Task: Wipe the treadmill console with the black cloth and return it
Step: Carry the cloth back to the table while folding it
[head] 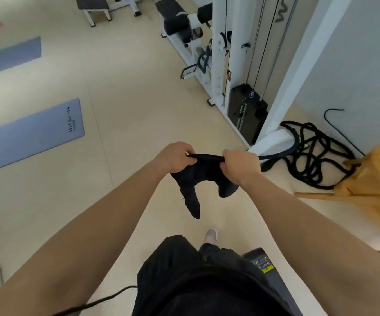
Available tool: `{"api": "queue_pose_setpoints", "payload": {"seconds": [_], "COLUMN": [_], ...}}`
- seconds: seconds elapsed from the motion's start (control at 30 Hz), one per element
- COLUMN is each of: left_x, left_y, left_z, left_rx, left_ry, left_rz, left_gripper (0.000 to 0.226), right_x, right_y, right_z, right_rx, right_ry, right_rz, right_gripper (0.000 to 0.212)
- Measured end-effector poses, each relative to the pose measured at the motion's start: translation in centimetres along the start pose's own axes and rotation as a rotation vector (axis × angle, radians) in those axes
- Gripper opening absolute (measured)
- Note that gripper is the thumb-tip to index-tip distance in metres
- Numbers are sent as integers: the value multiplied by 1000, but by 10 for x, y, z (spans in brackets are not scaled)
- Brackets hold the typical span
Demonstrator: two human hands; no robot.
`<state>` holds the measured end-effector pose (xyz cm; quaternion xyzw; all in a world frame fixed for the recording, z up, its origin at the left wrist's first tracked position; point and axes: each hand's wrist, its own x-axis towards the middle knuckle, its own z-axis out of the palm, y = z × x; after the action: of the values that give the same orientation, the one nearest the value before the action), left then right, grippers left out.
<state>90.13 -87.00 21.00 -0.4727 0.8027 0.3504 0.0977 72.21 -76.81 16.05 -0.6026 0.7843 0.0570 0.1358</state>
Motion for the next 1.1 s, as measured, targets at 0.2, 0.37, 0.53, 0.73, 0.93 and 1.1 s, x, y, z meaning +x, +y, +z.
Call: {"api": "queue_pose_setpoints", "payload": {"seconds": [0.2,0.37,0.53,0.73,0.93,1.1], "left_x": [157,236,293,308,269,211], "left_y": [40,128,244,376,488,576], "left_z": [23,26,52,118,203,276], "left_rx": [182,296,288,200,332,304], "left_ry": [-264,-412,-521,-654,-647,-573], "left_rz": [79,212,424,611,969,1115], "left_gripper": [21,25,29,19,9,12], "right_x": [80,84,52,-53,-179,-278], "right_y": [85,159,246,319,368,387], "right_z": [58,56,29,10,32,53], "right_rx": [277,546,681,906,799,669], "right_ry": [-124,-152,-74,52,207,327], "right_rz": [299,641,939,1155,1528,1950], "right_gripper": [24,32,40,18,11,53]}}
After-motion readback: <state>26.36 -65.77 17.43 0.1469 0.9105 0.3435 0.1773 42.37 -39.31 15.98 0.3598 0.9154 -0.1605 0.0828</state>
